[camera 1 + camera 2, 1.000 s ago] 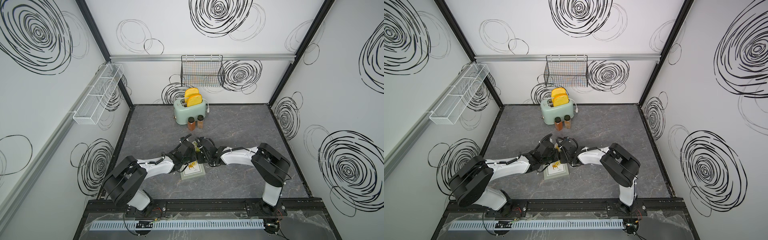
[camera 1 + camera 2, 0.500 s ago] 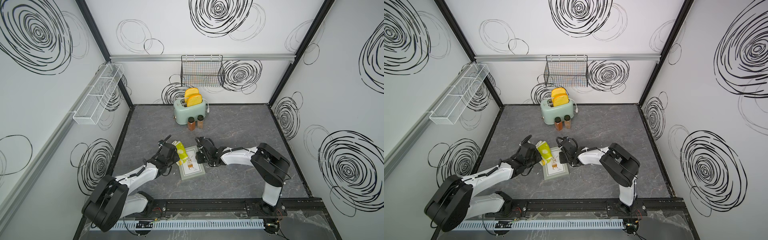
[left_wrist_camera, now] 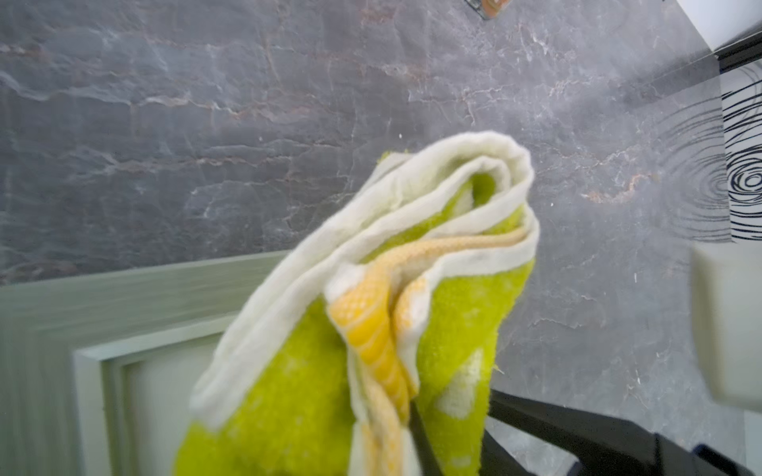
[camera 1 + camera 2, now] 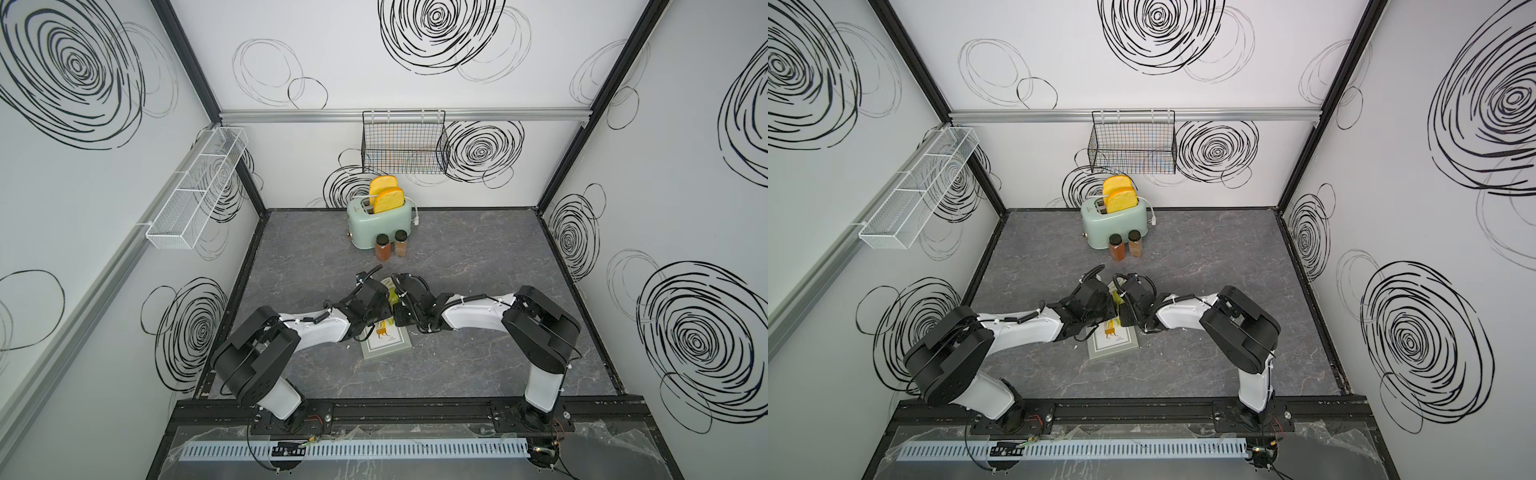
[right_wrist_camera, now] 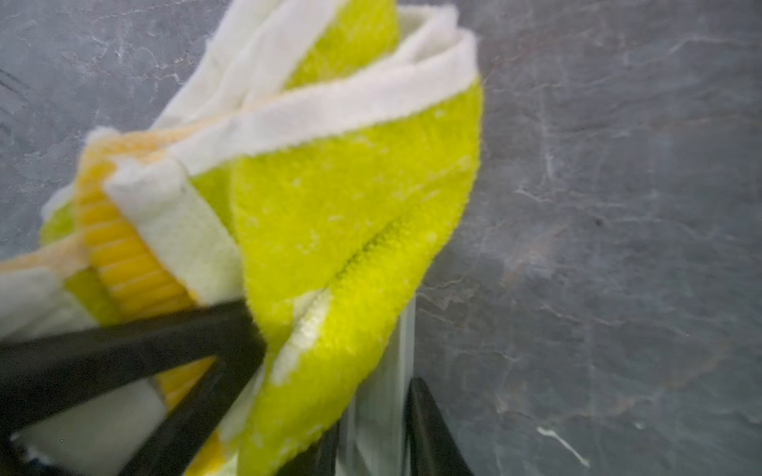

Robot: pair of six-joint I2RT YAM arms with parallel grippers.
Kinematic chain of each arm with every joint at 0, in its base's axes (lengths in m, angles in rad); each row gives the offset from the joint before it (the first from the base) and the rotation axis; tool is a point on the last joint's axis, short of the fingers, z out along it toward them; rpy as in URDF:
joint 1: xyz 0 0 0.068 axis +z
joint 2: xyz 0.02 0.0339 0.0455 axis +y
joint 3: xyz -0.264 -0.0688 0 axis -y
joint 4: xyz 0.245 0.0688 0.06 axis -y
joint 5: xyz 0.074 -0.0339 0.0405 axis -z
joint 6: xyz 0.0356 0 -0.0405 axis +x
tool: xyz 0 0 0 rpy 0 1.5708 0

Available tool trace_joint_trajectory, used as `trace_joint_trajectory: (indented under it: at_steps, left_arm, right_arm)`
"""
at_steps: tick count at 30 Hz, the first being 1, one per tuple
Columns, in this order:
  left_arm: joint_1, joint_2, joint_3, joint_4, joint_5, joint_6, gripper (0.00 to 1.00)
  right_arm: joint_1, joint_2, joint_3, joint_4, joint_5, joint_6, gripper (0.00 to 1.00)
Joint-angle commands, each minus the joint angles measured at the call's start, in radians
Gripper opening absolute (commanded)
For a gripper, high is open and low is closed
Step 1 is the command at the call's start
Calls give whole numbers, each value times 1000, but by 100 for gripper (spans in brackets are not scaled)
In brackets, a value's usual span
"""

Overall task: Wipe the picture frame with a cloth
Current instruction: Wipe the dirt from the picture frame.

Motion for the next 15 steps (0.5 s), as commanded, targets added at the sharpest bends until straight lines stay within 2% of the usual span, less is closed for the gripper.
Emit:
trace_joint_trajectory:
  at_steps: [1, 5, 10, 12, 15]
  left_arm:
    - [8, -59, -52, -80, 2, -3, 0]
    - [-10, -204, -130, -194, 26, -20, 0]
    - [-70, -362, -198, -292, 84, -97, 0]
    - [-73, -393, -219, -275, 99, -119, 0]
    - [-37, -373, -210, -241, 53, -107, 0]
  right_arm:
    - [-9, 62, -77, -163, -8, 31, 24]
    - [-17, 64, -81, -160, -9, 35, 24]
    - [-20, 62, -81, -156, -6, 41, 24]
    - [-19, 62, -82, -152, -7, 44, 24]
    - [-18, 63, -78, -147, -14, 44, 24]
